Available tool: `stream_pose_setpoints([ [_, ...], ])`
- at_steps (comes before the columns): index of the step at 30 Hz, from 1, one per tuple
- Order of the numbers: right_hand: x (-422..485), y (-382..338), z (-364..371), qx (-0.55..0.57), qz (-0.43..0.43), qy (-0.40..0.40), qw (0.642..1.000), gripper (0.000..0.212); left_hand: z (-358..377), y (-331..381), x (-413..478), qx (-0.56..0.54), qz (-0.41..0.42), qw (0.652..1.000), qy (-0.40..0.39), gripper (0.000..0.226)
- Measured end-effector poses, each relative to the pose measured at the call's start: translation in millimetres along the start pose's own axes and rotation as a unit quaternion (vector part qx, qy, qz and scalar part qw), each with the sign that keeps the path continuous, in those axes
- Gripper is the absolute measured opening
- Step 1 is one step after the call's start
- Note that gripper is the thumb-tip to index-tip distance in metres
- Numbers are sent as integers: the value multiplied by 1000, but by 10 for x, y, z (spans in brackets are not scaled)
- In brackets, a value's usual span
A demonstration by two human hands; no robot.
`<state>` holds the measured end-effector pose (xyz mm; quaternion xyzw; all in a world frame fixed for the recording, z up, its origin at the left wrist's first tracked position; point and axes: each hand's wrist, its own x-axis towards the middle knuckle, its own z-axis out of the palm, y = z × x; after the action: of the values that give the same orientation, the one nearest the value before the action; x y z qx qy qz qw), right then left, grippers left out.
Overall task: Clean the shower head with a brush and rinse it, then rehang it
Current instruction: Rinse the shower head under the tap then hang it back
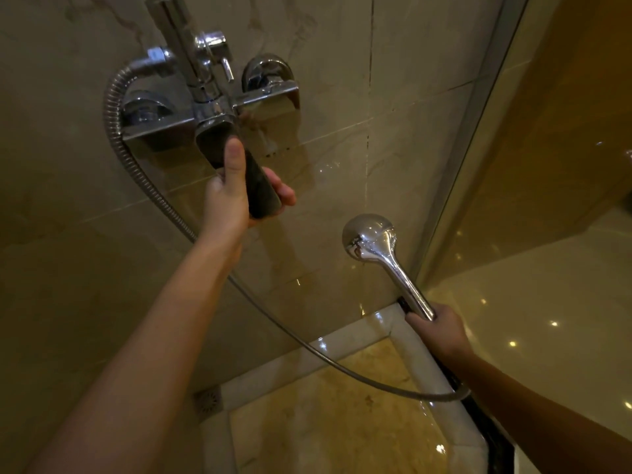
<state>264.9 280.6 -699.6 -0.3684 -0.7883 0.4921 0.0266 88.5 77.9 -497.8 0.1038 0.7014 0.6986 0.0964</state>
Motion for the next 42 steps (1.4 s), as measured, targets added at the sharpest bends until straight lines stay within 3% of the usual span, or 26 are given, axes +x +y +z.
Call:
stream_pose_setpoints([
  [15, 79, 393, -237, -135, 1, -27, 990, 11, 8, 31, -44, 11, -3, 1000, 4, 55],
  [21, 95, 488, -306, -134, 12, -27, 991, 20, 25, 29, -46, 8, 0, 1000, 8, 54],
  [28, 134, 560, -345, -124, 12, -15, 992, 6, 33, 7, -44, 5, -1, 1000, 13, 53],
  [35, 166, 597, -321, -121, 8, -19, 992, 16, 53, 23, -63, -3, 4, 1000, 12, 52],
  [42, 200, 628, -302, -112, -1, -24, 993, 8, 53, -12, -68, -16, 17, 1000, 15, 47],
])
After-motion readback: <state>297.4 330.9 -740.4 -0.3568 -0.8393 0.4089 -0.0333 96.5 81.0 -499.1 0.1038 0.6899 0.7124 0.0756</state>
